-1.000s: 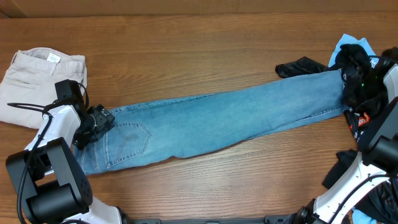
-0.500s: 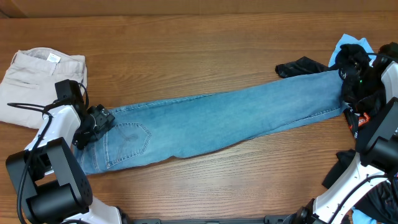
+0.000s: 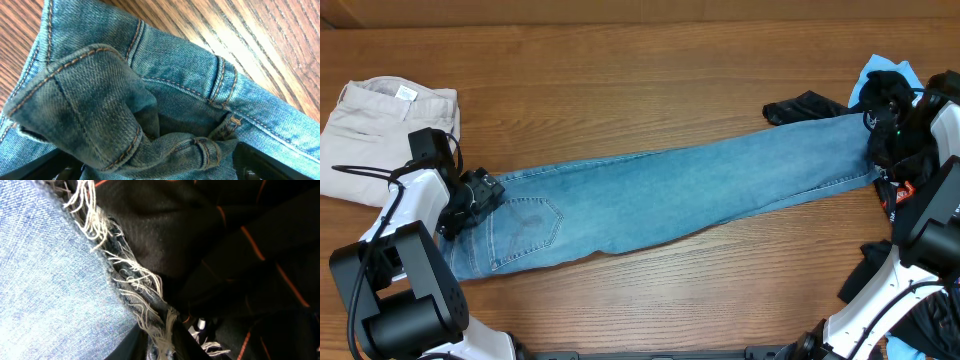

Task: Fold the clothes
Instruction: 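Tug the hems slightly right with the right gripper to tension the jeans, then carry the leg hems left over the jeans with the right gripper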

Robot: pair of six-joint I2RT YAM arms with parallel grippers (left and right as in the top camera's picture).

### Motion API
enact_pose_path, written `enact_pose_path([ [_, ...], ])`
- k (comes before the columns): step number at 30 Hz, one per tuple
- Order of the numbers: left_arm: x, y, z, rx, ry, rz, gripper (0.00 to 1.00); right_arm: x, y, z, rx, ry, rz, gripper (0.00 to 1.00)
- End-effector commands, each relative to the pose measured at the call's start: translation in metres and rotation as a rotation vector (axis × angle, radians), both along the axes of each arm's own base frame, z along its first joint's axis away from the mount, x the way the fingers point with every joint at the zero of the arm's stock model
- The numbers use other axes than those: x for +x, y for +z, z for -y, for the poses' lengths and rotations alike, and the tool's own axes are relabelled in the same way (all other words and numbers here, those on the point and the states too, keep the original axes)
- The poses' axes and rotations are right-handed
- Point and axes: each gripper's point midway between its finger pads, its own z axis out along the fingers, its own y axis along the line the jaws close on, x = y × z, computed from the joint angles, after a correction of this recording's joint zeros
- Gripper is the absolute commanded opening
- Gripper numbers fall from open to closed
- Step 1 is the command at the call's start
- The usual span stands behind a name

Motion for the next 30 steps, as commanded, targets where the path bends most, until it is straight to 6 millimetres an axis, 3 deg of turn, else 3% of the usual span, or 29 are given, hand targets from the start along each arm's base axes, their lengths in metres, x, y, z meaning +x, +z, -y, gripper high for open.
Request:
enact_pose_path([
  [1,-0.002,-0.009,0.004,-0.037,-0.003,-0.019,0.97,0.001,0.009,0.001,-0.013,0.001,0.021,0.14],
  [3,-0.002,-0.009,0.004,-0.038,-0.003,-0.020,0.97,0.001,0.009,0.001,-0.015,0.001,0.022,0.04],
  [10,-0.003,-0.009,0.005,-0.040,-0.003,-0.026,0.97,0.001,0.013,-0.003,0.000,0.005,0.023,0.04],
  [14,-0.005,-0.009,0.005,-0.042,-0.003,-0.030,0.97,0.011,0.035,-0.016,0.009,0.034,0.060,0.04],
  [18,-0.006,-0.010,0.005,-0.043,-0.003,-0.035,0.98,0.025,0.073,-0.043,0.009,0.097,0.132,0.04],
  [22,-0.006,-0.010,0.005,-0.044,-0.003,-0.035,0.99,0.029,0.097,-0.078,0.001,0.183,0.159,0.04],
  [30,-0.004,-0.009,0.009,-0.062,-0.006,-0.028,1.00,0.023,0.098,-0.170,0.039,0.387,0.092,0.04],
])
